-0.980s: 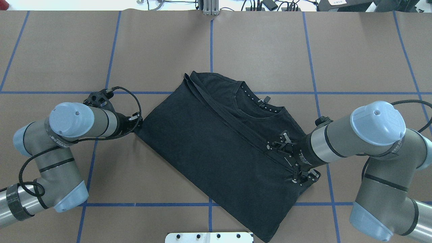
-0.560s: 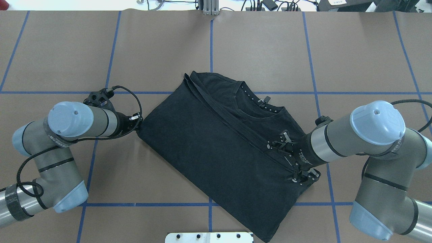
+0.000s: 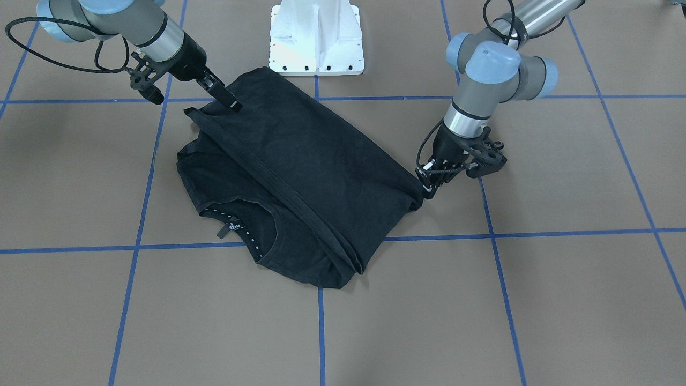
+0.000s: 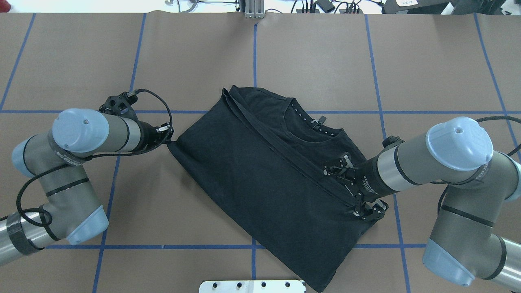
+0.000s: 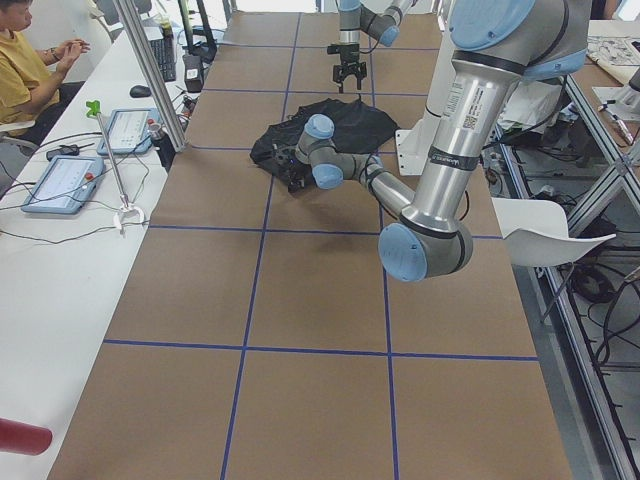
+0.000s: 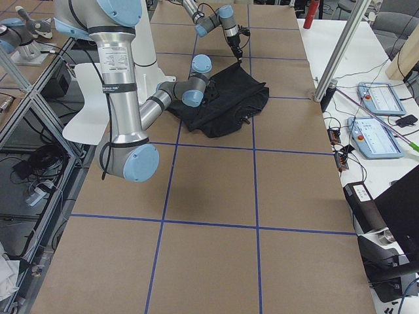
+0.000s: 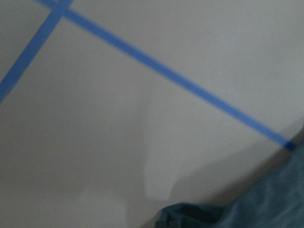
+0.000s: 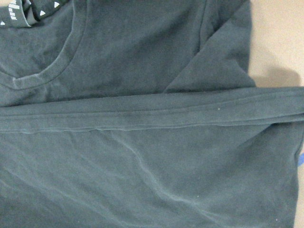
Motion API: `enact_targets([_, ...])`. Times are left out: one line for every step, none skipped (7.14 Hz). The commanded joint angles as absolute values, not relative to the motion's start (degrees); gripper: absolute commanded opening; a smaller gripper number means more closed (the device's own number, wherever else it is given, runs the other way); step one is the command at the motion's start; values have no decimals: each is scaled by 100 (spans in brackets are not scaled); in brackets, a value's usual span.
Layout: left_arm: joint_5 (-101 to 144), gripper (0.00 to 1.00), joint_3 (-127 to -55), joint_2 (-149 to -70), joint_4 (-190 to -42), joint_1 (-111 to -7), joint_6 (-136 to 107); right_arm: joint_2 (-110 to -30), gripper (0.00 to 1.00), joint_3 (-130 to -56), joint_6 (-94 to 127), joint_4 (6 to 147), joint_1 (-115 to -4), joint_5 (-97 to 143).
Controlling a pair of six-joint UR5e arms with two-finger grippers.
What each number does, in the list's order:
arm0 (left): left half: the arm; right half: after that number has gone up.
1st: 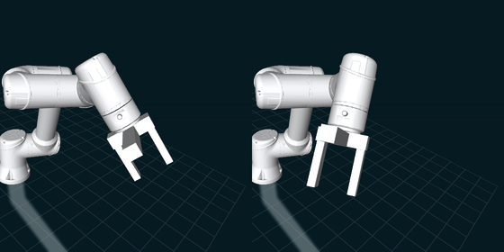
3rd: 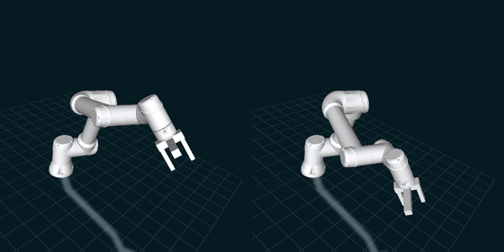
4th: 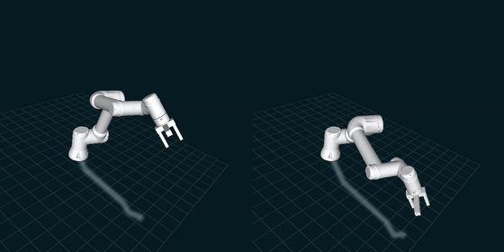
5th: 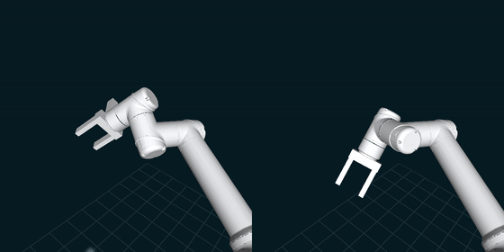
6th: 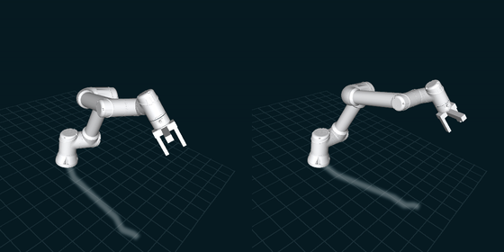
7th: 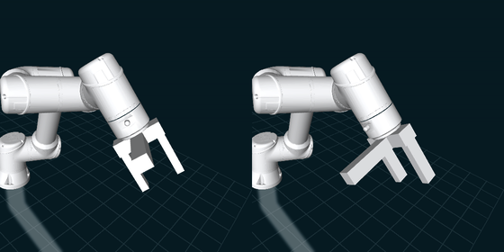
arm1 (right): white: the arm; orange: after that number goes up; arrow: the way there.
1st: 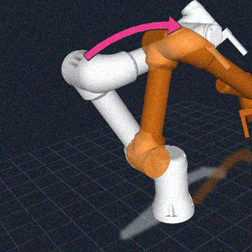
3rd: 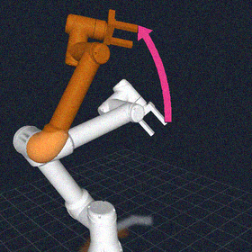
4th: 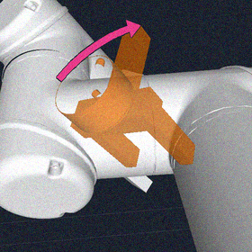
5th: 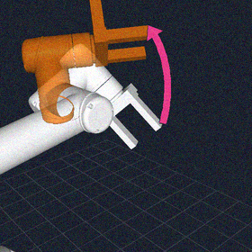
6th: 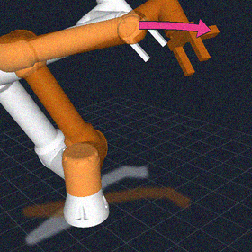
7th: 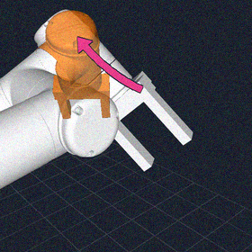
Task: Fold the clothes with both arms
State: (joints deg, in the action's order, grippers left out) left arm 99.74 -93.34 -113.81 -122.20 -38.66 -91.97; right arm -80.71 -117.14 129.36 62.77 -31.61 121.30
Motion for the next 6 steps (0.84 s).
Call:
enact_targets([9984, 0, -8040, -12606, -12243, -4488, -8826, -7955, 100, -11690, 12929, 6293, -3330, 12138])
enact_targets([9976, 0, -7328, -13100, -12609, -4683, -8694, -7937, 100, -11698, 12929, 6284, -3409, 12129])
enact_targets([9967, 0, -6068, -13792, -13387, -4815, -8692, -7928, 100, -11707, 12929, 6284, -3480, 12129])
enact_targets([9932, 0, -4777, -14486, -14151, -4816, -8684, -7928, 100, -11698, 12911, 6284, -3498, 12120])
enact_targets([9906, 0, -4033, -14859, -14594, -4816, -8649, -7928, 100, -11681, 12894, 6284, -3498, 12077])
enact_targets([9879, 0, -3965, -14888, -14616, -4921, -8353, -7902, 100, -11681, 12859, 6284, -3533, 12015])
